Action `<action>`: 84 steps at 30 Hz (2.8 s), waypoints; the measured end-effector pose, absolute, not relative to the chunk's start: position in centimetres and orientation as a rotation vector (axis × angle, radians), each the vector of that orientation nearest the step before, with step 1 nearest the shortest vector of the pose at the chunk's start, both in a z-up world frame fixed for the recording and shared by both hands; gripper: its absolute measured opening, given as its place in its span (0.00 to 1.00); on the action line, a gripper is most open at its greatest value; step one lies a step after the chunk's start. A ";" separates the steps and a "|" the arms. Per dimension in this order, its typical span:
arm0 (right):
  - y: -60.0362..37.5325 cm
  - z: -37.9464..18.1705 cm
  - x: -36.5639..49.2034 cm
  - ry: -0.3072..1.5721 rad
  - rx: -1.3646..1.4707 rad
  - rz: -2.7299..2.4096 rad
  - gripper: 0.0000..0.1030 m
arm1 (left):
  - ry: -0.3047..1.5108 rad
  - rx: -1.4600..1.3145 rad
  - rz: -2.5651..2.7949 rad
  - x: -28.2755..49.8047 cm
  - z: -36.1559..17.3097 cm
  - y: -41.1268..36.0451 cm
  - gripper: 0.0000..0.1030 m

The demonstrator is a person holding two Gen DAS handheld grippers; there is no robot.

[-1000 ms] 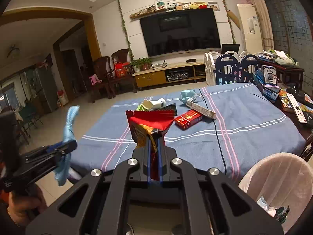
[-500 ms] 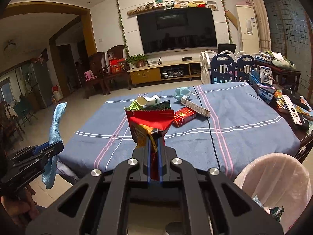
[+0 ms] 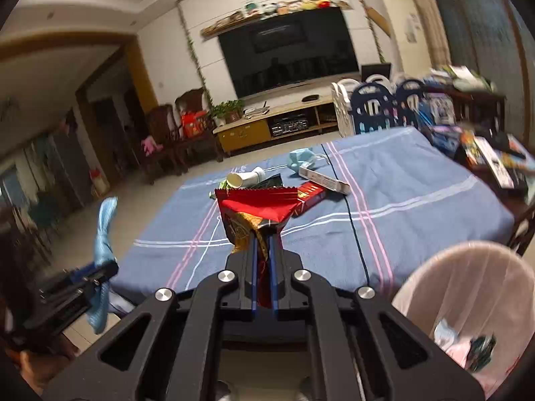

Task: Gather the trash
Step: 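Drop the red snack bag into the wastebasket with the right tool while the left tool drops the blue cloth, then move both tools back over the table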

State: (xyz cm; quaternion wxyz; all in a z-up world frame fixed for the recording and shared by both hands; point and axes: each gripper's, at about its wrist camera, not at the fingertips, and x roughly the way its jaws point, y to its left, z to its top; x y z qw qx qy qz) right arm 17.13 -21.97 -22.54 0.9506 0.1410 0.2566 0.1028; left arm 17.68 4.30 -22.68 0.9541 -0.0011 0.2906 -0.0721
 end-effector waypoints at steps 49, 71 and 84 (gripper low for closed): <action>-25.1 -20.8 12.8 0.489 0.305 0.135 0.72 | 0.452 0.048 0.024 13.5 -19.3 5.4 0.97; -22.7 -22.6 14.1 0.499 0.283 0.119 0.84 | 0.485 -0.041 0.051 13.6 -20.5 7.9 0.97; -22.7 -22.6 14.1 0.505 0.288 0.118 0.84 | 0.493 -0.010 0.048 13.9 -20.8 7.1 0.97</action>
